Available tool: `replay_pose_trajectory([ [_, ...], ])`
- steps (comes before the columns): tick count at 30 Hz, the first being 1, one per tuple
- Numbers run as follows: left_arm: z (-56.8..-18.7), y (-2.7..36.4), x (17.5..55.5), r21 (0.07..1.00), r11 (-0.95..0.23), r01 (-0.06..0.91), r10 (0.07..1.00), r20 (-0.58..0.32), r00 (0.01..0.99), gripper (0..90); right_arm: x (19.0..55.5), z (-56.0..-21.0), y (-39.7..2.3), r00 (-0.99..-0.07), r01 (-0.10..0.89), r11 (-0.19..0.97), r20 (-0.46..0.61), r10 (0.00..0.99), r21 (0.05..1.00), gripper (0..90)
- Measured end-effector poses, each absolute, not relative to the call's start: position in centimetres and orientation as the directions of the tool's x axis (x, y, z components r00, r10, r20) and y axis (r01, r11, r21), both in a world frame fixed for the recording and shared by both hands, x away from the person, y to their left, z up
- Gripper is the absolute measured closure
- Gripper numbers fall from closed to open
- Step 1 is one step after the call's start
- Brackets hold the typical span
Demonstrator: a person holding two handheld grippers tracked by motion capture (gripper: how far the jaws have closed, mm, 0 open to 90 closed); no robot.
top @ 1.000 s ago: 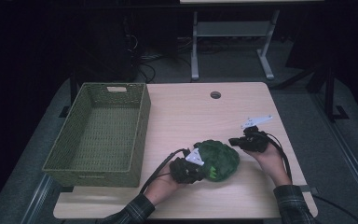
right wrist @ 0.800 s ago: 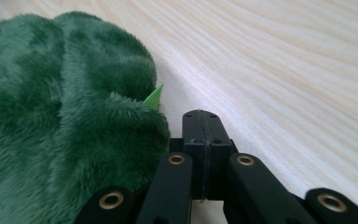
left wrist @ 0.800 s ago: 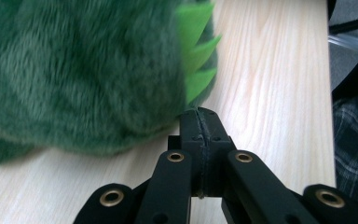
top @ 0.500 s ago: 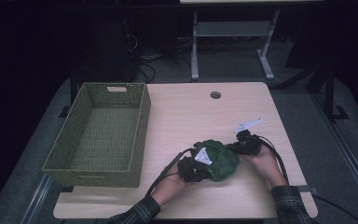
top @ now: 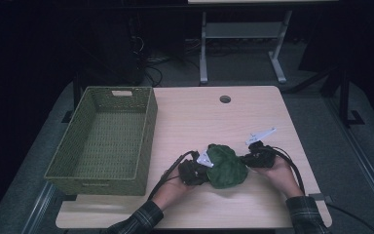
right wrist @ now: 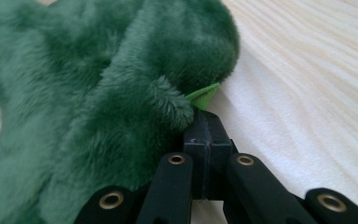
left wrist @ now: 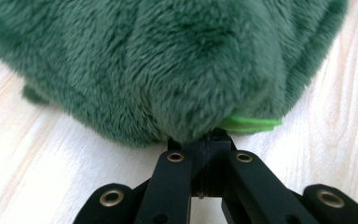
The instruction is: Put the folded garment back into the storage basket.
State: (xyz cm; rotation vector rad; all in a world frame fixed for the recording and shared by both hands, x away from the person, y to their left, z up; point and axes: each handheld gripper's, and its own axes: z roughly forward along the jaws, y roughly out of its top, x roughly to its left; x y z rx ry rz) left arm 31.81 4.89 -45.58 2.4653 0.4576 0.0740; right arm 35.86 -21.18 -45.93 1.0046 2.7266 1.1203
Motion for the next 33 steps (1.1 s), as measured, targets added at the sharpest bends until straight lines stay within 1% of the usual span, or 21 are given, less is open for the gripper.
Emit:
replay_pose_trajectory([
  [7,-45.4,6.0,32.3,0.608,-0.727,0.319,0.349,-0.072,0.934,89.7,34.2,-45.7,-21.0,-0.803,0.541,0.553,0.195,0.563,0.633,89.9],
  [12,-45.2,6.4,32.7,0.599,-0.743,0.298,0.336,-0.052,0.941,89.7,32.7,-45.3,-21.0,-0.818,0.523,0.566,0.188,0.544,0.637,89.9],
  [15,-45.3,6.5,32.8,0.610,-0.725,0.320,0.358,-0.064,0.932,89.7,32.1,-45.3,-21.1,-0.824,0.517,0.571,0.190,0.534,0.637,89.9],
  [16,-45.3,6.6,33.0,0.599,-0.740,0.306,0.344,-0.054,0.937,89.7,31.9,-45.3,-21.1,-0.827,0.512,0.578,0.183,0.531,0.636,89.8],
  [18,-45.3,6.7,33.0,0.605,-0.733,0.312,0.352,-0.056,0.935,89.7,31.5,-45.4,-21.2,-0.828,0.502,0.573,0.170,0.534,0.647,89.7],
  [19,-45.2,6.8,33.0,0.601,-0.738,0.309,0.347,-0.056,0.936,89.6,31.3,-45.4,-21.3,-0.827,0.500,0.572,0.164,0.537,0.650,87.7],
  [20,-45.1,6.9,33.0,0.608,-0.729,0.314,0.353,-0.059,0.934,89.2,31.2,-45.5,-21.5,-0.823,0.496,0.567,0.150,0.547,0.658,83.1],
  [22,-45.0,7.1,32.9,0.603,-0.731,0.318,0.356,-0.060,0.932,82.6,31.0,-45.6,-22.1,-0.810,0.500,0.549,0.137,0.571,0.670,74.2],
  [24,-44.8,7.6,32.9,0.593,-0.743,0.309,0.350,-0.049,0.936,77.6,30.8,-45.6,-22.9,-0.785,0.512,0.527,0.121,0.607,0.678,67.7],
  [26,-44.6,8.0,32.8,0.610,-0.724,0.323,0.367,-0.055,0.929,71.5,30.6,-45.7,-23.9,-0.762,0.515,0.495,0.109,0.638,0.700,57.6],
  [27,-44.5,8.1,32.7,0.614,-0.719,0.324,0.368,-0.058,0.928,67.4,30.5,-45.8,-24.3,-0.749,0.525,0.483,0.111,0.653,0.700,53.8],
  [28,-44.2,8.4,32.7,0.614,-0.724,0.312,0.365,-0.042,0.930,62.7,30.4,-45.9,-24.8,-0.737,0.527,0.478,0.098,0.668,0.702,50.2],
  [29,-44.1,8.4,32.6,0.622,-0.713,0.323,0.377,-0.049,0.925,56.4,30.2,-46.1,-25.2,-0.726,0.525,0.480,0.076,0.683,0.703,47.6],
  [33,-43.5,8.4,32.3,0.611,-0.735,0.294,0.354,-0.024,0.935,41.4,29.4,-46.6,-26.5,-0.677,0.527,0.470,0.015,0.736,0.708,35.2],
])
